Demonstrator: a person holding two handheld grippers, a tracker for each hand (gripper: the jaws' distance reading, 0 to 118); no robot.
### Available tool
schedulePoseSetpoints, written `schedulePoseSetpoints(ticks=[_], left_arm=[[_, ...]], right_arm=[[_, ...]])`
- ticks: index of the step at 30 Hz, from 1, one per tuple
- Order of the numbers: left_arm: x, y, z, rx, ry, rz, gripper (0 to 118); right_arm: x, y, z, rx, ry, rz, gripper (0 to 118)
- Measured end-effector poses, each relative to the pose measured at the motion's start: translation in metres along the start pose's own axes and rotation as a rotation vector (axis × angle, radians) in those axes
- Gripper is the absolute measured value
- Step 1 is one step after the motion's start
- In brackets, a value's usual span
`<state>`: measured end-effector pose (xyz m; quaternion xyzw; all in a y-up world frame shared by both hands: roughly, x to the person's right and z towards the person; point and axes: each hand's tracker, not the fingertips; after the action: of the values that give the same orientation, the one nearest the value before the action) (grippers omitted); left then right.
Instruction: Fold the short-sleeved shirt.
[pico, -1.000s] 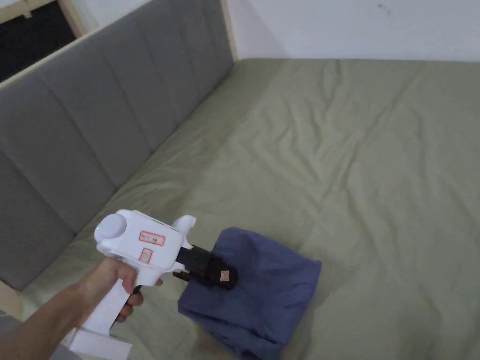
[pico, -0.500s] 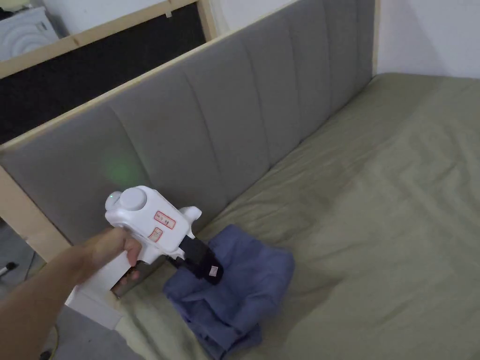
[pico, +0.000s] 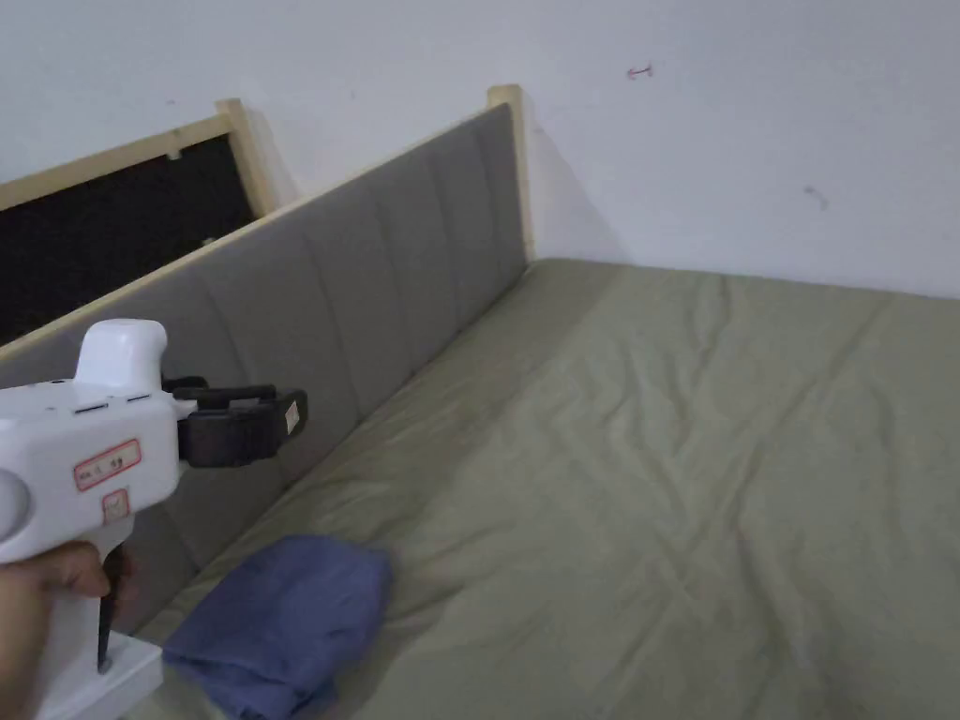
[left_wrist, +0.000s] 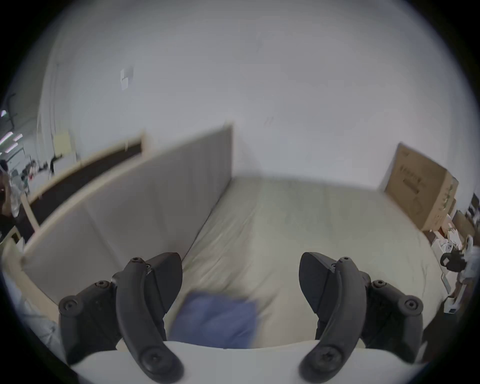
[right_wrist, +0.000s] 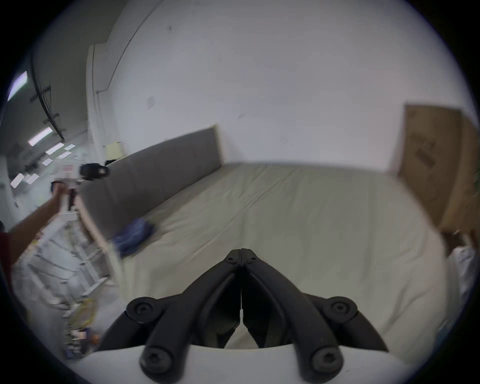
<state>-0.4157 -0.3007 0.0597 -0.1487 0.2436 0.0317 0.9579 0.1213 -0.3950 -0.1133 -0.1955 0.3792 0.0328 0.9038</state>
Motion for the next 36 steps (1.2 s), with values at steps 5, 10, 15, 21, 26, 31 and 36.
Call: schedulePoseSetpoints(ticks=[5, 10, 15, 21, 26, 31, 36], left_arm=[[0.170, -0.011, 0.048, 0.273, -0.192, 0.064, 99], [0.291, -0.034, 0.070, 0.310, -0.450, 0.218, 105], [0.352, -0.037, 0.082, 0.278, -0.397, 0.172, 106], [0.355, -0.021, 0.083, 0.190, -0.416, 0.237, 107], [0.359, -0.008, 0.089, 0.200, -0.278, 0.070, 107], [0.359, -0.002, 0.096, 0.202, -0.295, 0.079, 107], [0.363, 0.000, 0.101, 0.193, -0.316, 0.088, 107]], right_arm=[[0.035, 0.022, 0.068, 0.172, -0.216, 0.011, 23], [0.060, 0.021, 0.123, 0.262, -0.354, 0.053, 113], [0.067, 0.020, 0.142, 0.259, -0.406, 0.077, 113], [0.091, 0.044, 0.109, 0.267, -0.359, 0.012, 113], [0.088, 0.045, 0.115, 0.281, -0.332, 0.000, 114], [0.071, 0.056, 0.112, 0.287, -0.304, -0.015, 114], [0.091, 0.052, 0.107, 0.305, -0.286, -0.023, 114]])
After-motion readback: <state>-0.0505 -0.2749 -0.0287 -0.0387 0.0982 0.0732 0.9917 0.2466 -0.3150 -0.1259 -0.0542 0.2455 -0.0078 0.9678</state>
